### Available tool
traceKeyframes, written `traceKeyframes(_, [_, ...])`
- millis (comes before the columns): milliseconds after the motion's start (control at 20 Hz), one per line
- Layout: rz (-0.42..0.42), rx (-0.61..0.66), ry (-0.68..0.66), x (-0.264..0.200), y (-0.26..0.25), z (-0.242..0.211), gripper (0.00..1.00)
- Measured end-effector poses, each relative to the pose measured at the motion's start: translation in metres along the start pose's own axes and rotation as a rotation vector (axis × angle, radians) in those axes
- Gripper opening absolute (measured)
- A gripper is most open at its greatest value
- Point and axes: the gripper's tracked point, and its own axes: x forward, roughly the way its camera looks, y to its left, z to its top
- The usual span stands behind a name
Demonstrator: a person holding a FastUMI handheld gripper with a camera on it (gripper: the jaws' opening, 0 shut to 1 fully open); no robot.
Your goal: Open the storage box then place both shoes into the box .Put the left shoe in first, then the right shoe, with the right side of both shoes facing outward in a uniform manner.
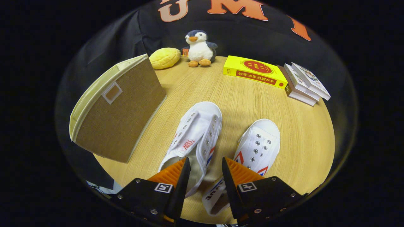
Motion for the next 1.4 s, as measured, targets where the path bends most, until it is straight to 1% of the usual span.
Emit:
traceKeyframes(100, [-0.025, -0.023, 0.011, 0.011, -0.004, 0.001, 0.57])
traceKeyframes(150, [-0.029, -0.021, 0.016, 0.016, -0.003, 0.000, 0.51])
traceKeyframes(200, [-0.036, -0.011, 0.019, 0.021, -0.004, 0.002, 0.49])
traceKeyframes(350, [-0.020, 0.039, 0.030, 0.030, -0.001, 0.004, 0.37])
traceKeyframes(500, [-0.023, 0.106, 0.053, 0.034, -0.002, 0.005, 0.27])
traceKeyframes(550, [-0.027, 0.126, 0.060, 0.033, -0.003, 0.006, 0.20])
traceKeyframes(600, [-0.031, 0.142, 0.071, 0.033, -0.004, 0.005, 0.17])
traceKeyframes(650, [-0.025, 0.157, 0.075, 0.033, -0.003, 0.006, 0.11])
traceKeyframes(750, [-0.017, 0.186, 0.082, 0.032, -0.002, 0.006, 0.05])
traceKeyframes(950, [0.011, 0.276, 0.088, 0.023, 0.007, 0.009, 0.03])
traceKeyframes(1050, [0.027, 0.293, 0.081, 0.015, 0.013, 0.014, 0.03])
traceKeyframes(1250, [0.032, 0.342, 0.072, -0.012, 0.022, 0.032, 0.03])
traceKeyframes(1400, [0.029, 0.382, 0.062, -0.037, 0.025, 0.053, 0.03])
